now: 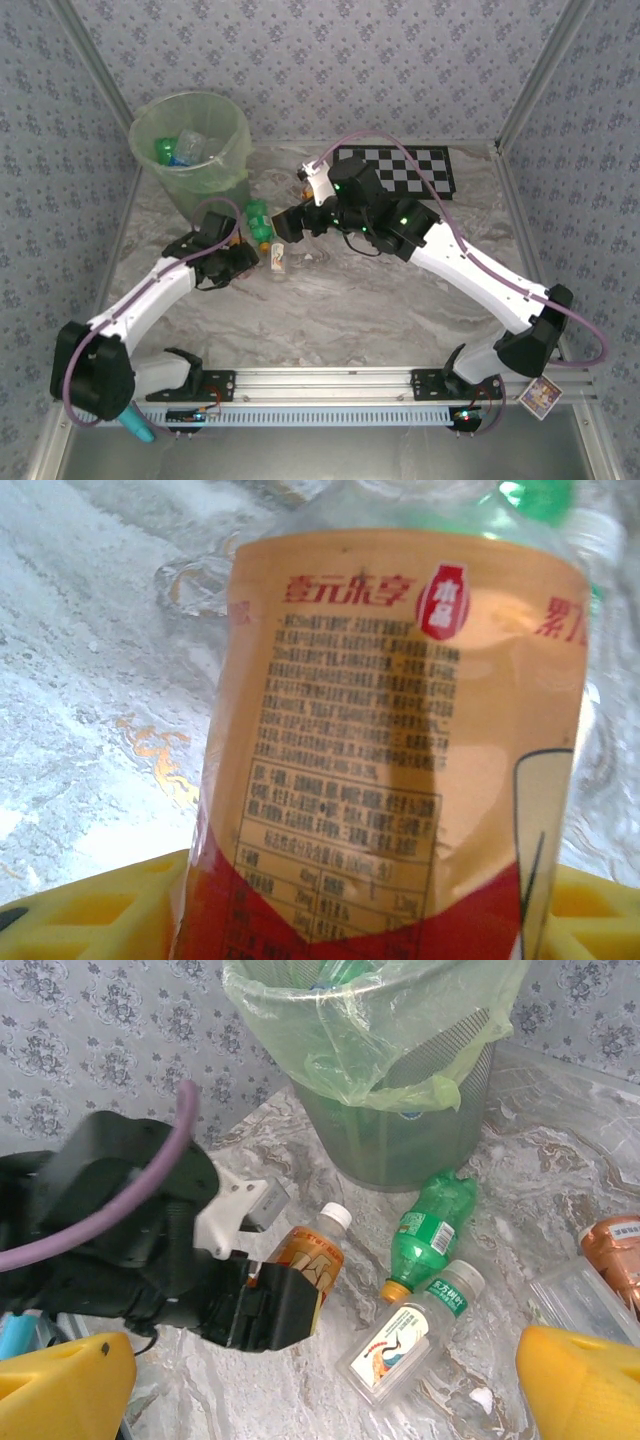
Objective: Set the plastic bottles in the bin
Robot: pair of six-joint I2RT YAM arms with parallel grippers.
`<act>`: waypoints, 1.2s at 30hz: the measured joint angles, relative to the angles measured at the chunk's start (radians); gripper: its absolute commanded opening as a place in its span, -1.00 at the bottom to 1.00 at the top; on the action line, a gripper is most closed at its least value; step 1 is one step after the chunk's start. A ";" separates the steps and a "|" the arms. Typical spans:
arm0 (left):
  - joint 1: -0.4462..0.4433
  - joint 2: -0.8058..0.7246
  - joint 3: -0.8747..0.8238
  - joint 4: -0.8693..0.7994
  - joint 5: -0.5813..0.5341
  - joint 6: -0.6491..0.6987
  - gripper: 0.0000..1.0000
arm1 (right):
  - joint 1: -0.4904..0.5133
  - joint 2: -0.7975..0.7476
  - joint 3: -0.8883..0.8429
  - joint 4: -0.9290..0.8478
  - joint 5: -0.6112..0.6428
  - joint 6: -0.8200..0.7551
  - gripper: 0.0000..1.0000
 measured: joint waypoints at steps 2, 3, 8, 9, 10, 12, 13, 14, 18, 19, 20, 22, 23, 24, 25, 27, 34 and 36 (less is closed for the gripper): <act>-0.013 -0.043 0.031 -0.037 0.000 0.027 0.25 | 0.001 0.013 0.013 0.000 -0.002 0.000 0.99; -0.017 -0.059 0.048 -0.049 0.000 0.039 0.25 | 0.002 0.017 0.018 0.000 -0.002 -0.001 0.99; -0.023 -0.129 0.203 -0.137 -0.016 0.111 0.26 | 0.004 0.031 0.035 0.001 -0.002 -0.003 0.99; -0.023 -0.130 0.242 -0.156 -0.022 0.126 0.26 | 0.004 0.031 0.037 0.001 -0.002 -0.003 0.99; -0.019 -0.127 0.283 -0.173 -0.027 0.137 0.26 | 0.004 0.031 0.038 0.001 -0.002 -0.003 0.99; 0.002 -0.108 0.380 -0.206 -0.027 0.160 0.26 | 0.005 0.031 0.040 0.003 -0.002 -0.003 0.99; 0.019 -0.095 0.422 -0.218 -0.023 0.168 0.26 | 0.005 0.031 0.040 0.003 -0.002 -0.003 0.99; 0.039 -0.077 0.467 -0.229 -0.018 0.174 0.26 | 0.006 0.030 0.040 0.004 -0.002 -0.003 0.99; 0.116 0.013 0.619 -0.247 -0.006 0.185 0.26 | 0.013 0.030 0.040 0.003 -0.001 -0.003 0.99; 0.132 0.032 0.644 -0.246 -0.003 0.185 0.26 | 0.013 0.030 0.040 0.003 -0.001 -0.003 0.99; 0.151 0.055 0.670 -0.246 0.002 0.184 0.26 | 0.015 0.029 0.040 0.003 -0.001 -0.003 0.99; 0.192 0.097 0.712 -0.241 0.019 0.179 0.26 | 0.017 0.026 0.040 0.003 0.002 -0.003 0.99; 0.216 0.121 0.734 -0.238 0.025 0.176 0.26 | 0.017 0.023 0.040 0.002 0.003 -0.004 0.99; 0.238 0.146 0.758 -0.235 0.029 0.169 0.26 | 0.017 0.019 0.040 0.001 0.007 -0.004 0.99; 0.255 0.170 0.780 -0.228 0.034 0.167 0.26 | 0.017 0.014 0.040 0.000 0.010 -0.005 0.99; 0.289 0.225 0.841 -0.219 0.039 0.154 0.26 | 0.017 0.001 0.036 0.000 0.019 -0.007 0.99; 0.352 0.405 1.060 -0.191 0.042 0.119 0.27 | 0.020 -0.034 0.028 -0.004 0.045 -0.007 0.99; 0.362 0.458 1.118 -0.190 0.042 0.106 0.26 | 0.022 -0.040 0.026 -0.008 0.053 -0.008 0.99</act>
